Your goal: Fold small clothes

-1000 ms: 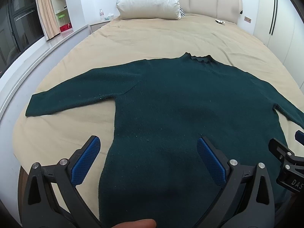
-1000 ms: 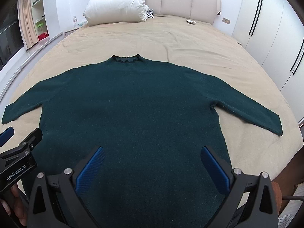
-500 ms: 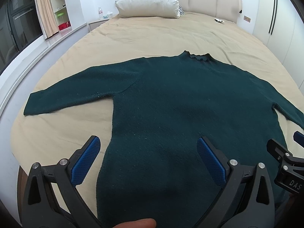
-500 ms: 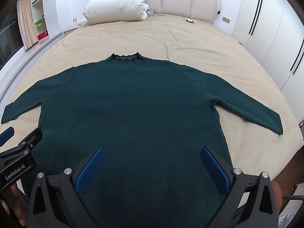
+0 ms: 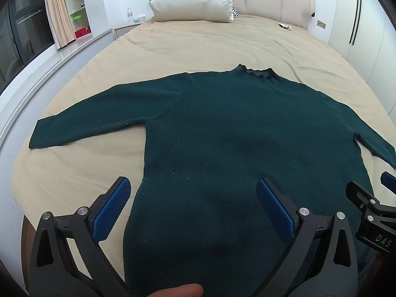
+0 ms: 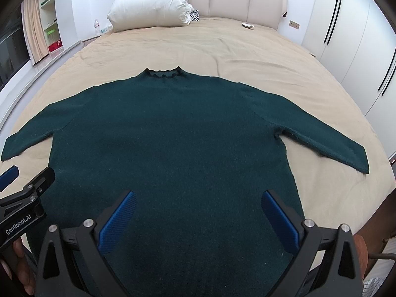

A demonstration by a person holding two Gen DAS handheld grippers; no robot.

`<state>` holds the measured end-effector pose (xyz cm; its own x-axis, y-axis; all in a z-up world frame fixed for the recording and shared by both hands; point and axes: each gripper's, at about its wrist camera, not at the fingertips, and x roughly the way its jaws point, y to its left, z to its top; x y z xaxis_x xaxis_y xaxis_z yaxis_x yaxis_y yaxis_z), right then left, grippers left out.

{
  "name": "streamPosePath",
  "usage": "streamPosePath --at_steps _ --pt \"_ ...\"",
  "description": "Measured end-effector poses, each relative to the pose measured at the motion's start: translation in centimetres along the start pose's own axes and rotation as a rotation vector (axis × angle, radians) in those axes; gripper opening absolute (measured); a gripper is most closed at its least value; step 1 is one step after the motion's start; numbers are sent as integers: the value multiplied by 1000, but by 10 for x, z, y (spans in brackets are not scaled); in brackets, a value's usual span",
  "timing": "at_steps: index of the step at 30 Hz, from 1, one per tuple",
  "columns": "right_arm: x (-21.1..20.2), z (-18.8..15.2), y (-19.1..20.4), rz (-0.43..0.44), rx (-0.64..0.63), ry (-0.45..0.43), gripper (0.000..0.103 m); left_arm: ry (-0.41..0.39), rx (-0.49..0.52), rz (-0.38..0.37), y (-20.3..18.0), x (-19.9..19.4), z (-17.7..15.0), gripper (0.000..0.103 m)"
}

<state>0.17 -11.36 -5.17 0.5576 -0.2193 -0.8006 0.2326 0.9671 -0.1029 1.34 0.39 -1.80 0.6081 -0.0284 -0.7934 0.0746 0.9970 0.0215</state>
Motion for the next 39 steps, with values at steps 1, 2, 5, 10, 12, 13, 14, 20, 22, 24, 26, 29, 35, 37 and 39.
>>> streamPosePath --at_steps 1,2,5,10,12,13,14,20,22,24,26,29,35,37,39 --pt "0 -1 0 1 1 1 103 0 1 1 0 0 0 103" --pt "1 0 0 1 2 2 103 3 1 0 -1 1 0 103" --pt "1 -1 0 1 1 4 103 5 -1 -5 -1 2 -1 103" --pt "2 -1 0 2 2 5 103 7 0 -12 -3 3 -1 103" --pt "2 -1 0 3 2 6 103 12 0 -16 -3 3 -1 103" --pt "2 -2 -1 3 1 7 103 13 0 -16 -3 3 -1 103" --pt "1 -1 -1 3 1 8 103 14 1 -15 -3 4 -1 103" --pt "2 -1 0 3 2 8 103 11 1 -9 -4 4 -2 103" --pt "2 -2 0 2 2 9 103 12 0 -12 -5 4 -2 103" --pt "1 -1 0 3 1 10 103 14 -3 -15 -4 5 -2 103" --pt "1 -2 0 4 1 10 103 14 -6 -19 -4 6 -3 103" --pt "1 -2 0 3 2 9 103 17 -27 -41 0 8 -4 103" --pt "1 -2 0 4 1 9 103 53 -109 -131 15 16 -2 103" --pt "1 -1 0 4 1 10 103 64 -142 -176 23 19 -2 103" --pt "1 -1 1 4 0 10 103 74 -176 -260 30 24 0 103"
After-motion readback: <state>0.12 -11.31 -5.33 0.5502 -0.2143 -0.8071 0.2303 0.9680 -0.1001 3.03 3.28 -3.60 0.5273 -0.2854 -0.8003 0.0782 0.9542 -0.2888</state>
